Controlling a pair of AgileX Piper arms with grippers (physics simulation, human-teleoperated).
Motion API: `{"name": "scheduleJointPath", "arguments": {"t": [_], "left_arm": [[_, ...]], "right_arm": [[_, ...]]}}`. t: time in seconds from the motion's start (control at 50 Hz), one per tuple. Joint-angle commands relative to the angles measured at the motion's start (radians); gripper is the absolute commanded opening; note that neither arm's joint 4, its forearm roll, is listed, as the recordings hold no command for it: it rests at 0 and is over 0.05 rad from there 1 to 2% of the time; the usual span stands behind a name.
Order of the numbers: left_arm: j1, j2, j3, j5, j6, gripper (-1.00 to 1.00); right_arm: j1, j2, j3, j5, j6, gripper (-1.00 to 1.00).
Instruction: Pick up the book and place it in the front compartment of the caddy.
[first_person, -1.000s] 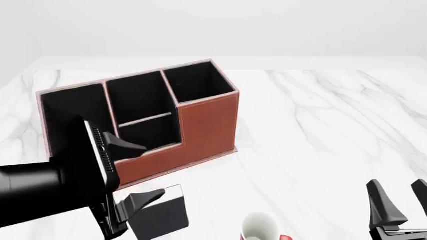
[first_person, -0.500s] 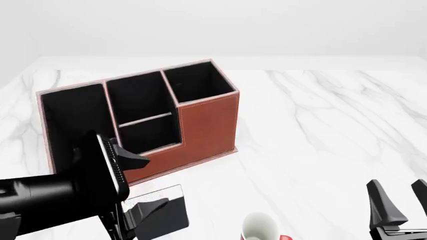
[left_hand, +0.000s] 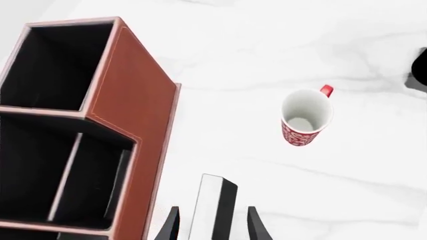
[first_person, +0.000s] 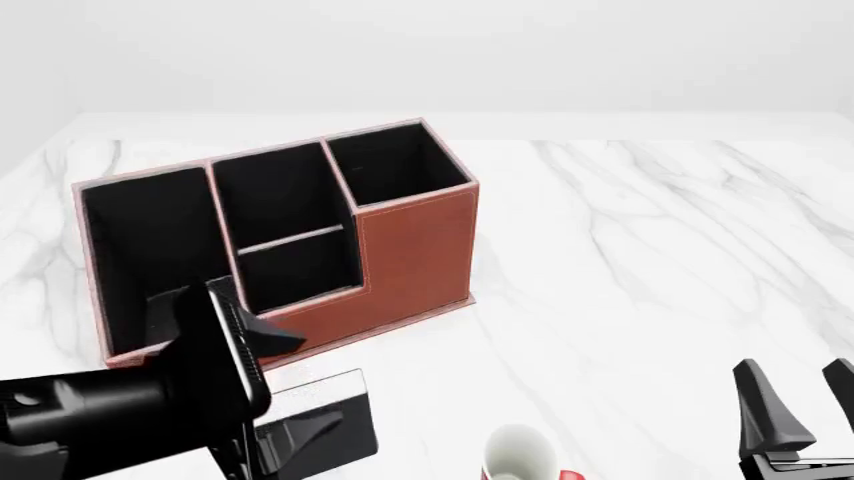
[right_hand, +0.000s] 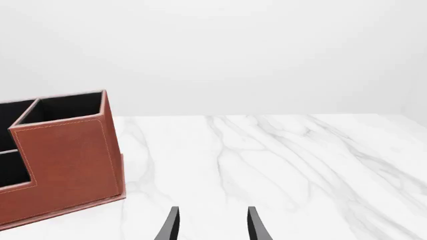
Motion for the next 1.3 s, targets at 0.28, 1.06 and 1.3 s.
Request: {"name": "scheduleJointPath", "arguments": {"t": [0.28, 1.06, 1.3], "left_arm": [[0.057, 0.011, 0.045, -0.034, -0.007, 1.0], [0.1, 0.014, 0.102, -0.097, 0.026, 1.0], [0.105, 0.021, 0.134, -0.135, 0.019, 1.0]], "right_arm": [[-0.001, 0.0, 0.0, 0.001, -0.001, 1.0], [-0.001, 0.0, 0.0, 0.001, -0.001, 1.0], [-0.001, 0.0, 0.0, 0.001, -0.001, 1.0]]}}
